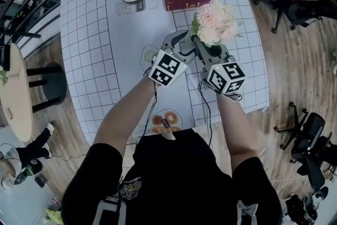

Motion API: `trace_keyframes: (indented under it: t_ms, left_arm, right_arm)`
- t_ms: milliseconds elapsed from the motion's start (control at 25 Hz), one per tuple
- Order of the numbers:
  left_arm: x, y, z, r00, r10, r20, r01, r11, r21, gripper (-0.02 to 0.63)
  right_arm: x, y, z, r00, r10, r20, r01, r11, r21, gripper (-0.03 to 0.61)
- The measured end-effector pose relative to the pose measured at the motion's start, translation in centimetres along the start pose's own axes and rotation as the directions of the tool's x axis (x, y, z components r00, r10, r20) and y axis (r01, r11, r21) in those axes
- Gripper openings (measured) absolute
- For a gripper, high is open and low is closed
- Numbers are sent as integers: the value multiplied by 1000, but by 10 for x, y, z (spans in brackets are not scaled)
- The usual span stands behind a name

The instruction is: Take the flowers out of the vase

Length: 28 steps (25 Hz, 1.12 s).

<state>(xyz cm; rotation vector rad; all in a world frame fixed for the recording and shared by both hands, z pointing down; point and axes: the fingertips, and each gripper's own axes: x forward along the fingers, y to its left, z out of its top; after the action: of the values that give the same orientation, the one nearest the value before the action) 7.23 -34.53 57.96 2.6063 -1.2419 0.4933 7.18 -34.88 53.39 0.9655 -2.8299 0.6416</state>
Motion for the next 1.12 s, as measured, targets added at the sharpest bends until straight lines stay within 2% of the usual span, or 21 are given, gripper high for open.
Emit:
trace_keyframes:
  t_ms: [160,360,720,1120]
  left_arm:
    - [2,-2,-1,1000,-5,-7,5,1000,2,219]
    - [1,-3,-1,1000,-9,-9,9,1000,5,218]
    - [2,-2,-3,1000,-16,-17,16,1000,10,216]
    - [4,-2,-4,999,-26,-23,26,1000,5,218]
  right_arm:
    - [0,3,0,1000,3,-5,-3,1000,-3,84]
    - [-4,3,7,1000,-11,15,11,1000,-2,83]
    - [-20,11,47,994,-22,110,23,1000,-16,80]
    - [-46,20,91,976,-36,213,29,999,32,77]
